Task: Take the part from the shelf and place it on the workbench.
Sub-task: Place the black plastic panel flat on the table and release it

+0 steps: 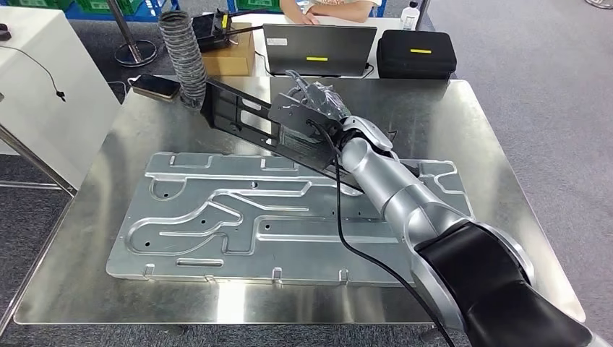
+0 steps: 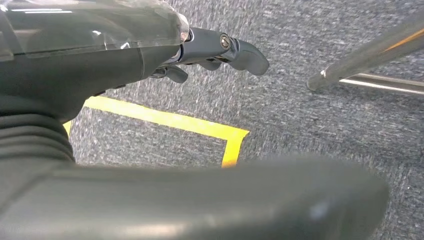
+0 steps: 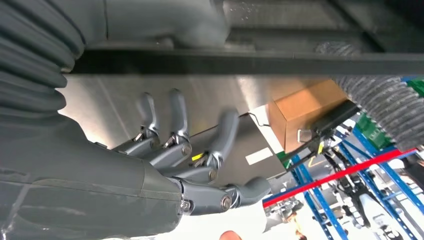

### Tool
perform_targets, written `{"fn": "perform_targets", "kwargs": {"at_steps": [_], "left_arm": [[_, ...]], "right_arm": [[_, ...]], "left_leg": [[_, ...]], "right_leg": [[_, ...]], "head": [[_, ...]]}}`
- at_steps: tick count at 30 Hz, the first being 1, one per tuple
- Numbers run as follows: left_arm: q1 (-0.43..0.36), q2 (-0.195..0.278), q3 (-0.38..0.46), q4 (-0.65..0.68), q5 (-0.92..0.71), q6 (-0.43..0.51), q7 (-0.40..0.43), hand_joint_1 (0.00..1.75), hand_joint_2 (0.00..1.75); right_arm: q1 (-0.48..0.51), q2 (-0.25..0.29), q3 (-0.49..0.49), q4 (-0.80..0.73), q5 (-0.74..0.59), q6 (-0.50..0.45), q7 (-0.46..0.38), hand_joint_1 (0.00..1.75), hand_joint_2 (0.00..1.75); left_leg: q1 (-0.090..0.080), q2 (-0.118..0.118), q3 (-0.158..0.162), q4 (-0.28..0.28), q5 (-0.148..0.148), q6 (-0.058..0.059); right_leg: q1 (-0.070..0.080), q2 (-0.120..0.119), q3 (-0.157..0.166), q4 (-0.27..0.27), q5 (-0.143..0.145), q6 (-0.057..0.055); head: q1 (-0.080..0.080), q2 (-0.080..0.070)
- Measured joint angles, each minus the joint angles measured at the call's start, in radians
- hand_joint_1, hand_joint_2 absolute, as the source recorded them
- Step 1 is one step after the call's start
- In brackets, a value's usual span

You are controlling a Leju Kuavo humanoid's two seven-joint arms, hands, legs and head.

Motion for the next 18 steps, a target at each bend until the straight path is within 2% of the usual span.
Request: {"fn": "perform_targets", "kwargs": {"at_steps": [1, 3, 5, 7, 9, 10, 11, 12, 13, 14, 15, 16, 18], "left_arm": [[0.000, -0.002, -0.002, 0.000, -0.001, -0.001, -0.002, 0.00, 0.00], [-0.001, -0.003, -0.007, 0.001, -0.006, -0.002, -0.005, 0.00, 0.00], [-0.002, -0.004, -0.010, 0.001, -0.009, -0.001, -0.005, 0.00, 0.00], [-0.003, -0.004, -0.011, 0.001, -0.008, 0.004, -0.002, 0.00, 0.00], [-0.004, -0.004, -0.011, 0.001, -0.008, 0.010, 0.004, 0.00, 0.00], [-0.004, -0.003, -0.011, 0.001, -0.007, 0.012, 0.007, 0.00, 0.00], [-0.004, -0.003, -0.011, 0.001, -0.007, 0.013, 0.009, 0.00, 0.00], [-0.004, -0.003, -0.011, 0.001, -0.007, 0.014, 0.011, 0.00, 0.00], [-0.005, -0.003, -0.011, 0.001, -0.007, 0.013, 0.012, 0.00, 0.00], [-0.007, -0.003, -0.011, 0.001, -0.008, 0.013, 0.014, 0.00, 0.00], [-0.009, -0.003, -0.011, 0.001, -0.008, 0.013, 0.016, 0.00, 0.00], [-0.011, -0.004, -0.011, 0.001, -0.009, 0.013, 0.020, 0.00, 0.00], [-0.013, -0.004, -0.011, 0.001, -0.009, 0.014, 0.026, 0.00, 0.00]], "right_arm": [[-0.001, 0.002, 0.000, 0.000, 0.002, 0.000, 0.000, 0.00, 0.00], [-0.003, 0.005, 0.000, 0.000, 0.007, -0.001, 0.000, 0.00, 0.00], [-0.004, 0.009, 0.000, 0.000, 0.008, 0.000, 0.002, 0.00, 0.00], [-0.008, 0.016, 0.000, 0.000, 0.009, 0.002, 0.004, 0.00, 0.00], [-0.011, 0.023, 0.000, 0.002, 0.012, 0.005, 0.007, 0.00, 0.00], [-0.010, 0.024, 0.000, 0.004, 0.013, 0.006, 0.009, 0.00, 0.00], [-0.010, 0.025, 0.000, 0.005, 0.015, 0.008, 0.010, 0.00, 0.00], [-0.010, 0.025, 0.000, 0.005, 0.014, 0.012, 0.010, 0.00, 0.00], [-0.011, 0.026, 0.000, 0.006, 0.012, 0.016, 0.010, 0.00, 0.00], [-0.013, 0.026, 0.000, 0.005, 0.007, 0.022, 0.008, 0.00, 0.00], [-0.015, 0.027, -0.002, 0.005, 0.002, 0.030, 0.006, 0.00, 0.00], [-0.018, 0.028, -0.004, 0.004, -0.005, 0.035, 0.003, 0.00, 0.00], [-0.022, 0.030, -0.012, 0.004, -0.020, 0.040, -0.007, 0.00, 0.00]], "left_leg": [[0.001, 0.001, -0.001, 0.000, -0.001, -0.003], [0.003, 0.003, 0.000, -0.004, 0.000, -0.012], [0.003, 0.004, -0.001, 0.004, -0.011, -0.023], [0.004, 0.005, -0.031, 0.077, -0.055, -0.033], [0.008, 0.005, -0.090, 0.202, -0.111, -0.043], [0.010, 0.005, -0.112, 0.245, -0.122, -0.047], [0.013, 0.005, -0.118, 0.254, -0.113, -0.052], [0.016, 0.005, -0.104, 0.224, -0.086, -0.056], [0.019, 0.006, -0.074, 0.162, -0.050, -0.059], [0.021, 0.005, -0.041, 0.099, -0.025, -0.061], [0.021, 0.004, -0.016, 0.047, -0.008, -0.057], [0.021, 0.003, -0.002, 0.018, -0.004, -0.051], [0.017, 0.002, 0.001, 0.008, -0.006, -0.034]], "right_leg": [[0.005, 0.000, 0.013, -0.032, 0.007, -0.006], [0.009, 0.002, 0.018, -0.050, 0.005, -0.008], [0.002, 0.002, 0.030, -0.067, 0.011, -0.008], [-0.007, 0.001, 0.042, -0.082, 0.016, -0.010], [-0.007, 0.002, 0.044, -0.082, 0.015, -0.013], [-0.008, 0.002, 0.044, -0.080, 0.014, -0.013], [-0.009, 0.002, 0.043, -0.077, 0.012, -0.011], [-0.011, 0.003, 0.043, -0.073, 0.009, -0.008], [-0.013, 0.003, 0.043, -0.066, 0.004, -0.004], [-0.014, 0.004, 0.042, -0.058, -0.001, 0.001], [-0.014, 0.005, 0.039, -0.050, -0.006, 0.006], [-0.013, 0.006, 0.036, -0.044, -0.008, 0.011], [-0.010, 0.007, 0.031, -0.041, -0.008, 0.020]], "head": [[0.000, 0.000], [0.000, 0.000], [0.000, 0.000], [0.000, 0.000], [0.000, 0.000], [0.000, 0.000], [0.000, 0.000], [0.000, 0.000], [0.000, 0.000], [0.000, 0.000], [0.000, 0.000], [0.000, 0.000], [0.000, 0.000]]}}
